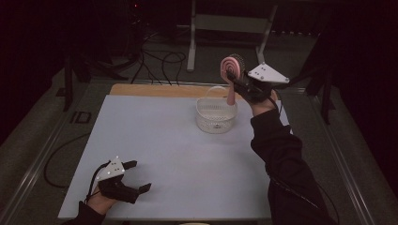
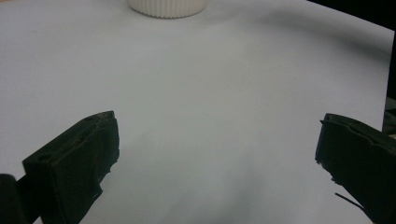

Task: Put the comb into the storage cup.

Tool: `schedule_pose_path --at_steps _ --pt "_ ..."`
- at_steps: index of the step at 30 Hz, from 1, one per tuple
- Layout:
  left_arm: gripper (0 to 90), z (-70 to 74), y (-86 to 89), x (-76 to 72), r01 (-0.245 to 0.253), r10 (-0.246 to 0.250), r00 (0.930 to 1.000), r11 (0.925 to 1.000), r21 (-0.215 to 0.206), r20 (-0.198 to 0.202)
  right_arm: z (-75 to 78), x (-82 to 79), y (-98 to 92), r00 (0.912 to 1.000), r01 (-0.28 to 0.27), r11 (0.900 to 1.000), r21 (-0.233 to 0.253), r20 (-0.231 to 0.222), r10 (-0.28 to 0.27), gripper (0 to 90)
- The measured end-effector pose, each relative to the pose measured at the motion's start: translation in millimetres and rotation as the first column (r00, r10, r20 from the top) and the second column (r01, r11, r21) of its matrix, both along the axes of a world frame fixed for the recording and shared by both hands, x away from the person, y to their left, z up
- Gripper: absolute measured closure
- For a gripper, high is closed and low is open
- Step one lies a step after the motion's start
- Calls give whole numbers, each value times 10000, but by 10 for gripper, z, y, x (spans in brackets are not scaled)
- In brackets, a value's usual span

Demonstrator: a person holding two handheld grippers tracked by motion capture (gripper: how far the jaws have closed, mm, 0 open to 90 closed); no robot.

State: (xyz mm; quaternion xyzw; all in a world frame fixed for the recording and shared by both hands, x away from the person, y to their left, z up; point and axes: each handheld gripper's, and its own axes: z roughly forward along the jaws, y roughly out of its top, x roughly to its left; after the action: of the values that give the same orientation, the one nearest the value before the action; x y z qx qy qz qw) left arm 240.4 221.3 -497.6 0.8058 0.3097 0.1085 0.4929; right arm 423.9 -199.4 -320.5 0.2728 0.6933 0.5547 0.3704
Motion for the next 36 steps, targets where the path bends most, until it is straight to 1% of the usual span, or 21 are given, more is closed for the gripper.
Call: schedule_pose_path --at_steps 4,5,7,8,11,14,17,20,21,23,26,28,29,34,36 --pt "4 0 -3 0 10 -10 10000 10000 40 19 -70 44 26 10000 -15 10000 45 -38 15 647" --pt "4 -1 -3 -1 3 -3 10000 10000 17 14 -90 56 25 10000 -49 10000 -2 20 49 647" --pt "4 -3 -1 -3 22 -22 10000 10000 -67 14 -135 74 24 9999 -160 9998 127 53 159 646" --pt "4 -3 0 -3 28 -28 10000 10000 -58 25 -159 79 26 9998 -183 9995 260 -5 183 646" --pt "4 -3 1 -3 21 -21 10000 10000 -24 33 -224 98 32 9996 -266 9995 174 96 265 646" --pt "4 -6 -10 -5 28 -28 10000 10000 7 41 -291 124 33 9994 -328 9991 261 -50 329 646" --pt "4 -8 -14 -5 53 -53 10000 10000 51 38 -359 148 38 9996 -289 9994 186 -67 291 646" --pt "4 -7 -15 -5 82 -82 10000 9999 94 55 -436 168 46 9994 -293 9993 213 -172 297 646" --pt "4 -7 -16 -5 70 -70 10000 10000 52 44 -461 176 48 9994 -298 9994 159 -198 301 646" --pt "4 -8 -14 -6 78 -78 10000 9999 102 57 -509 189 55 9992 -294 9995 142 -258 298 646" --pt "4 -6 -13 -6 85 -85 10000 9999 91 51 -572 208 64 9988 -305 9993 196 -374 313 646" --pt "4 -6 -11 -7 74 -74 10000 10000 42 49 -610 219 74 9989 -327 9994 103 -319 330 647" --pt "4 -7 -12 -8 91 -91 9999 9999 68 59 -623 219 80 9989 -316 9994 142 -344 321 647" --pt "4 -3 -23 -15 132 -133 9999 9999 57 51 -698 228 97 9987 -338 9994 5 -369 338 646" --pt "4 -6 -24 -14 140 -141 9999 9999 69 32 -760 241 102 9985 -374 9993 -53 -404 372 647"
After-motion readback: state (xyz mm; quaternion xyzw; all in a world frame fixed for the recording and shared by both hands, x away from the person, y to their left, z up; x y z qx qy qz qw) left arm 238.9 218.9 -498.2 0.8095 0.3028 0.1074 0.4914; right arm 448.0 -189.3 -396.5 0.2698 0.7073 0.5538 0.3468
